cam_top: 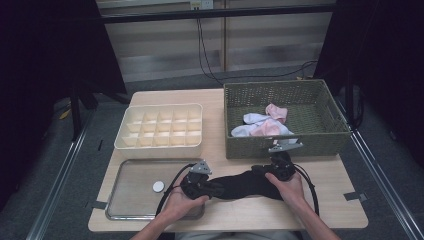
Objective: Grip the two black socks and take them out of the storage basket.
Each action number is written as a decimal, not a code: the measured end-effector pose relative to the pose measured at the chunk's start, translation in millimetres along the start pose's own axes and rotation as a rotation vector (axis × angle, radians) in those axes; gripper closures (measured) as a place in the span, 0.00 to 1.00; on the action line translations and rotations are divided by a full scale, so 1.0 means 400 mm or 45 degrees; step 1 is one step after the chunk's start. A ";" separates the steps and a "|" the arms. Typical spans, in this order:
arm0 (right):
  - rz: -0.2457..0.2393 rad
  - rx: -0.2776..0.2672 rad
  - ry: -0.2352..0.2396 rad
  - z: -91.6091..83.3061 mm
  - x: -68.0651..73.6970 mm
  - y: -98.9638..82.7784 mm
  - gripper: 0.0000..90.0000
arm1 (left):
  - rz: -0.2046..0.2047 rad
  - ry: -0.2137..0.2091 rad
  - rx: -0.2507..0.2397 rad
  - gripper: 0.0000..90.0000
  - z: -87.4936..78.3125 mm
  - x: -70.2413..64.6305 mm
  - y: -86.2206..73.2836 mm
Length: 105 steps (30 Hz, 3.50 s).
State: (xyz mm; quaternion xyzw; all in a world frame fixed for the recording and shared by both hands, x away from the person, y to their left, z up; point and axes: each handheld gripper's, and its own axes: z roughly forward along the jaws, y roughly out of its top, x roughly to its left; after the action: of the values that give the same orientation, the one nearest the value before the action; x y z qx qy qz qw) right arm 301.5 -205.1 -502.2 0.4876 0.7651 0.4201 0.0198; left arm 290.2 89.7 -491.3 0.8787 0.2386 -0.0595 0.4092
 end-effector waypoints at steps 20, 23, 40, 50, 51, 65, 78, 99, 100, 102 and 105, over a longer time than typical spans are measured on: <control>-0.018 -0.084 0.085 -0.035 0.017 0.017 0.98 | 0.054 -0.089 0.047 0.91 0.134 -0.074 0.062; -0.022 -0.092 0.090 -0.039 0.019 0.018 0.98 | 0.033 -0.088 0.059 0.91 0.133 -0.067 0.063; -0.033 -0.148 0.142 -0.061 0.041 0.040 0.98 | 0.047 -0.046 0.055 0.98 0.145 -0.064 0.075; -0.078 -0.180 0.188 -0.088 0.072 0.042 0.98 | 0.009 0.020 0.034 0.98 0.135 -0.042 0.074; -0.078 -0.180 0.188 -0.088 0.072 0.042 0.98 | 0.009 0.020 0.034 0.98 0.135 -0.042 0.074; -0.085 -0.124 0.236 -0.116 0.119 -0.042 0.98 | 0.015 0.052 0.020 0.98 0.130 -0.038 0.071; -0.062 0.010 0.200 -0.101 0.117 -0.111 0.97 | 0.024 0.062 -0.001 0.94 0.123 -0.033 0.064; -0.076 0.109 0.132 -0.068 0.106 -0.132 0.97 | -0.072 -0.100 -0.126 0.55 0.034 -0.018 0.054; -0.075 0.107 0.132 -0.067 0.106 -0.132 0.97 | -0.082 -0.100 -0.119 0.54 0.035 -0.014 0.054; -0.075 0.103 0.133 -0.065 0.105 -0.132 0.97 | -0.108 -0.086 -0.121 0.57 0.037 -0.006 0.053; -0.085 0.104 0.135 -0.063 0.105 -0.130 0.97 | -0.116 -0.042 -0.130 0.78 0.048 0.002 0.054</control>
State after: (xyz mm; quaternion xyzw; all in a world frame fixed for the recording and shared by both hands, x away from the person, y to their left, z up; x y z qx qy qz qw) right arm 230.3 -197.8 -504.3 0.4393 0.7974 0.4128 -0.0268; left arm 302.7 63.9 -489.3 0.8438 0.2743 -0.0805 0.4541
